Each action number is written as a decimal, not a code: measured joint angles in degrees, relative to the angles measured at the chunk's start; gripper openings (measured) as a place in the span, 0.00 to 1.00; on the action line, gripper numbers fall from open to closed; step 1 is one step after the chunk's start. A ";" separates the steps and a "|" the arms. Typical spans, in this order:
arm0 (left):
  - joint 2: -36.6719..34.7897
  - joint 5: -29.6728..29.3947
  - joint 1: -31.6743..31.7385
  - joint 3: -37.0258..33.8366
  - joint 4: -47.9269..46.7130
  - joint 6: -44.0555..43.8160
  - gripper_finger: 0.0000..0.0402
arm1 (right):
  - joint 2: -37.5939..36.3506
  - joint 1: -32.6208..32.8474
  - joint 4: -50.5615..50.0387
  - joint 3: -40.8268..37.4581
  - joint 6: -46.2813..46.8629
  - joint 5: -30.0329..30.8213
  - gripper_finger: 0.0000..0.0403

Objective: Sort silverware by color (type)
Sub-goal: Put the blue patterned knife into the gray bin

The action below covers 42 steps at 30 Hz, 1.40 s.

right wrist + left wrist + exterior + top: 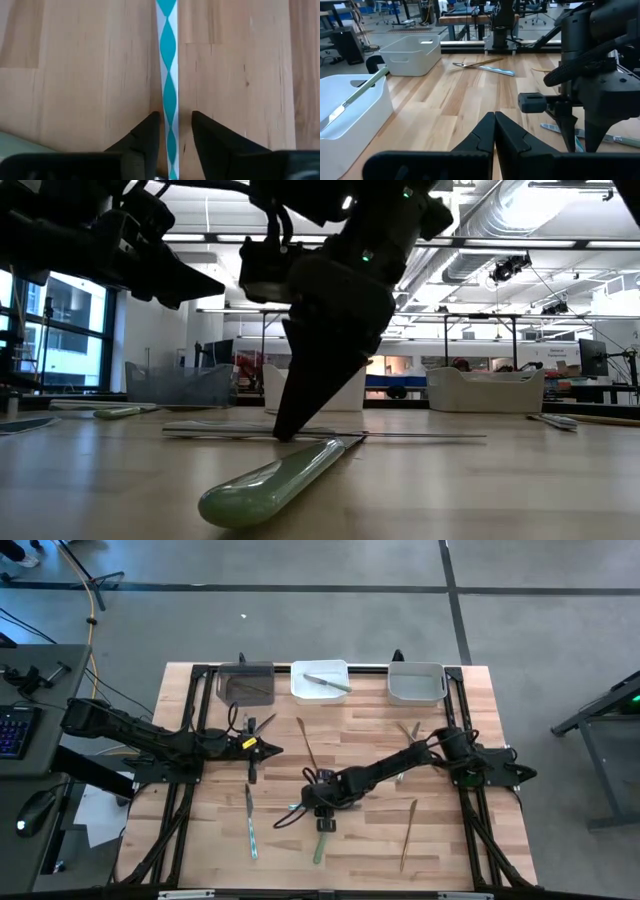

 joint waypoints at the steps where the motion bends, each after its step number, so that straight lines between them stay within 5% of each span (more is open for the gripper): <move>1: 0.00 -0.02 0.02 0.00 0.00 0.00 0.00 | 0.10 -0.01 0.00 0.02 -0.33 0.13 0.24; 11: 0.00 -0.18 0.00 0.00 -0.02 -1.50 0.00 | 0.25 -1.59 -1.04 0.00 -2.76 -1.99 0.02; 20: 0.00 -0.18 0.00 0.02 -1.52 -2.60 0.00 | -5.00 -3.09 -2.66 -0.50 -8.30 -4.83 0.03; 25: 0.00 -0.18 0.00 0.02 -1.67 -2.60 0.00 | -11.71 -3.34 -8.91 -0.42 -11.27 2.95 0.03; 31: 0.00 -0.18 0.00 0.02 -1.94 -2.56 0.00 | -22.45 -5.01 -20.21 -0.59 -12.04 19.38 0.02; 34: 0.00 -0.18 0.00 0.02 -2.22 -2.58 0.00 | -29.74 -7.62 -19.80 -6.16 -12.22 26.06 0.01; 42: 0.00 -0.18 -0.07 0.02 -2.54 -4.21 0.00 | -53.94 -26.51 -4.08 -32.38 -23.76 27.54 0.01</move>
